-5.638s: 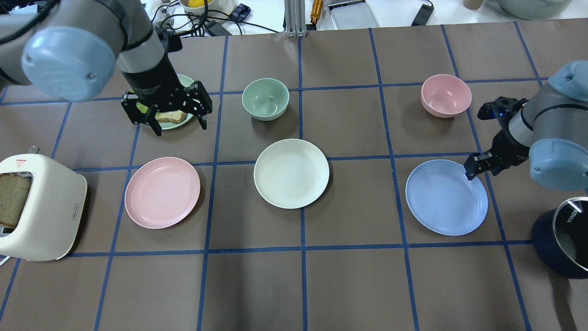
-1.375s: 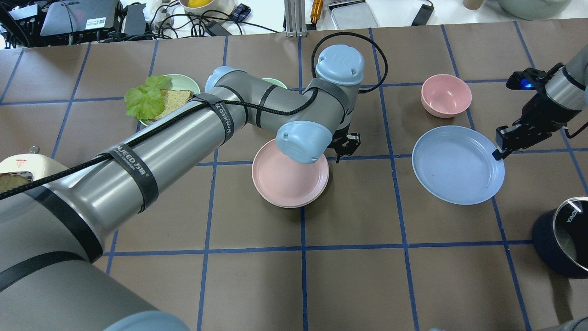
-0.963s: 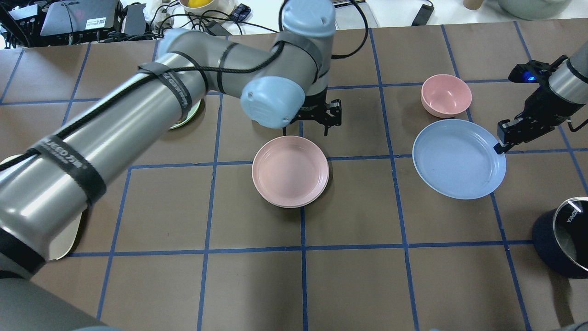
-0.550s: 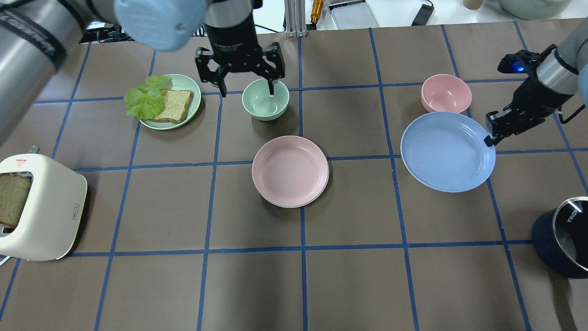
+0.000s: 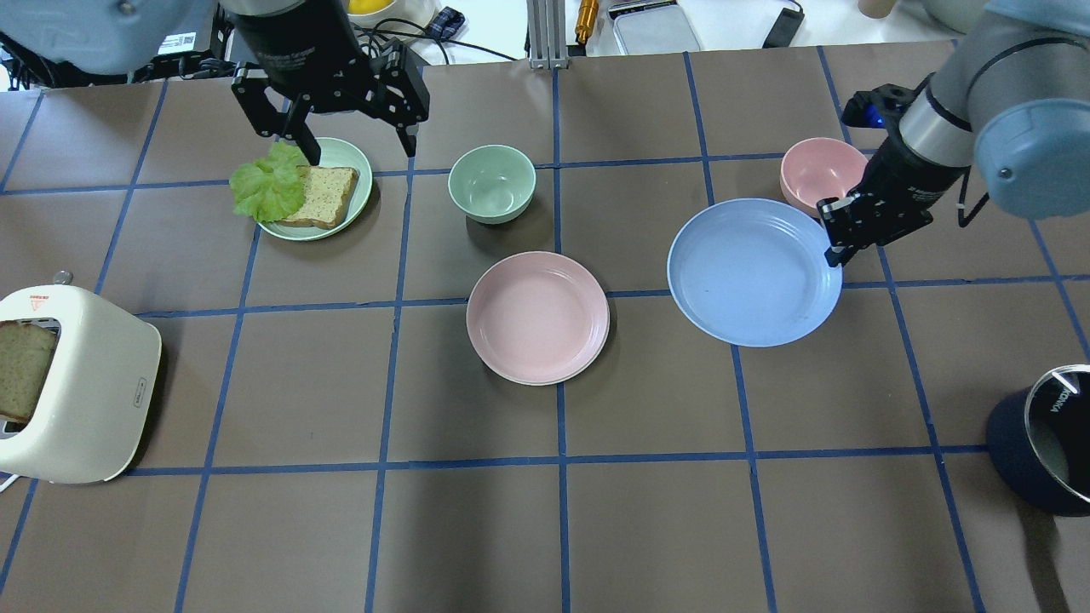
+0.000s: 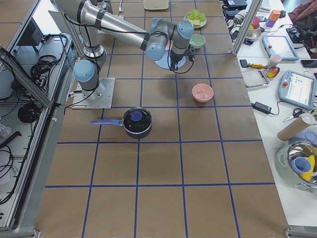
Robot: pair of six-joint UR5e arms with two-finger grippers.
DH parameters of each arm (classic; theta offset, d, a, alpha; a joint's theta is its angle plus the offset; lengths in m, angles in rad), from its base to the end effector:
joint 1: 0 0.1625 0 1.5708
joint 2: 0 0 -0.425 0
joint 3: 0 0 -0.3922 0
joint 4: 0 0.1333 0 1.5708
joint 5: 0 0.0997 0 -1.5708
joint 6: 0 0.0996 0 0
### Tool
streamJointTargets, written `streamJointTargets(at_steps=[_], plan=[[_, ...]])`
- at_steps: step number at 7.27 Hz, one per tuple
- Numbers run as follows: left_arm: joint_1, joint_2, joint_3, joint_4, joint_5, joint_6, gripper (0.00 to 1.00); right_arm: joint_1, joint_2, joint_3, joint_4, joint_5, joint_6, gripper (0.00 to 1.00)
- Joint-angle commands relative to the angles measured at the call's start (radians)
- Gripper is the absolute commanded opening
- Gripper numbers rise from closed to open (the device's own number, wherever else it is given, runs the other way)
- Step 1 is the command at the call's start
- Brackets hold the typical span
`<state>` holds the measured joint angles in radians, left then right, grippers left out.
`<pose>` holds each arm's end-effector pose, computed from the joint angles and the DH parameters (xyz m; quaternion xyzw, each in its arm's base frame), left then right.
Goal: Stack three plates with pink and blue
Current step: 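Carry the blue plate over the pink plate with the right gripper while the left returns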
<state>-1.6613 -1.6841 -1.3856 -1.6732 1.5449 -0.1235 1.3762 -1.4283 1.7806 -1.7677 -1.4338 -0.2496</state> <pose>-0.1838 -0.5214 0.5104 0.0167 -0.9997 -0.0166 0.0112 0.0452 -0.5304 0.3350 -0.0220 0.9944 0.0605 0.0836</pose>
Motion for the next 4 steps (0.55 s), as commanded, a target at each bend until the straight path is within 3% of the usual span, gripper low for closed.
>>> streamJointTargets(at_steps=[1,4], plan=[[0.070,0.099,-0.131,0.047,0.009,0.005,1.00,0.105,0.011,0.000,-0.040,0.029,0.166,0.00],[0.089,0.127,-0.168,0.093,0.014,0.088,1.00,0.239,0.074,0.000,-0.142,0.029,0.355,0.00]])
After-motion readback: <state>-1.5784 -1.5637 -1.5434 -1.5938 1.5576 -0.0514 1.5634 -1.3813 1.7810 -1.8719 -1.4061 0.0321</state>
